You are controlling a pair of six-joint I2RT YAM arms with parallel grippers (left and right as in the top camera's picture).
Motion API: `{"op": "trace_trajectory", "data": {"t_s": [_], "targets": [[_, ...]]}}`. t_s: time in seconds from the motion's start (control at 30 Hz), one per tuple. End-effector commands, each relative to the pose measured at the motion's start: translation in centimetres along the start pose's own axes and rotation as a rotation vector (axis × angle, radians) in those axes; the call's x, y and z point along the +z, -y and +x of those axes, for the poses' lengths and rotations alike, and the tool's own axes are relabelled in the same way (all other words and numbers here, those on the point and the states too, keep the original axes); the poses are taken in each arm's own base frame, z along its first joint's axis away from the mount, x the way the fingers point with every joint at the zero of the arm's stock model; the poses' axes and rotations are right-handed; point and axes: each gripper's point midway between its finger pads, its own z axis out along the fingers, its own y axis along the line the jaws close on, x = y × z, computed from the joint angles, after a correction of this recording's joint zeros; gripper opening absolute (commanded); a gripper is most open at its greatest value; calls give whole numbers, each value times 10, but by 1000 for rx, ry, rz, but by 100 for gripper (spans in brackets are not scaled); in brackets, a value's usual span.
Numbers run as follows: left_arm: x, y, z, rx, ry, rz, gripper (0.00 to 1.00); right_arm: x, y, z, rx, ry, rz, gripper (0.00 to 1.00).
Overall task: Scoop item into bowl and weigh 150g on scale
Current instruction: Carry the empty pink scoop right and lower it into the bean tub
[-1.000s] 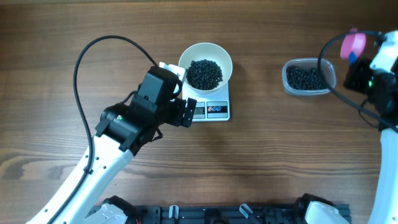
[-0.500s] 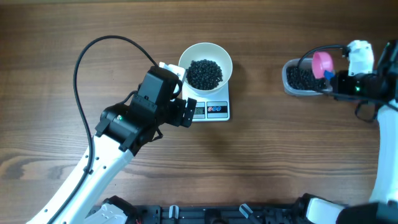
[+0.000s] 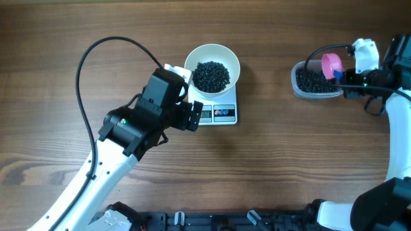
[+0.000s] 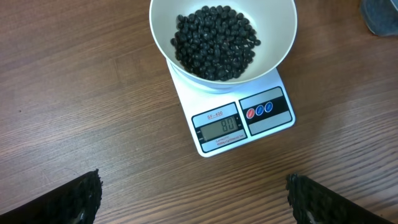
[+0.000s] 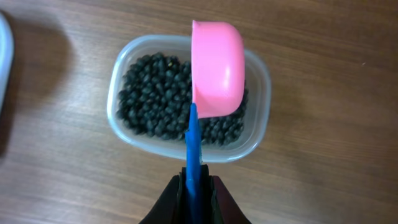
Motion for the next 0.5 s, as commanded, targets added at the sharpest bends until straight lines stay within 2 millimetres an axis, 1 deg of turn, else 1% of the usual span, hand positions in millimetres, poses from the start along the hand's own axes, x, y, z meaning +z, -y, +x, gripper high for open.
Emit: {"op": "trace_trajectory", "data": {"t_s": [0.0,0.1,0.4,0.47], "targets": [[2,1,2,12,-6,8,100,11,9,5,-34,-39,29,4],[2,1,2,12,-7,8,100,18,14,9,-31,-68,45,4],[2,1,2,12,-6,8,100,38,13,20,-14,-123,14,4],[2,1,2,12,-7,8,100,40,10,19,-11,-121,-5,4]]}}
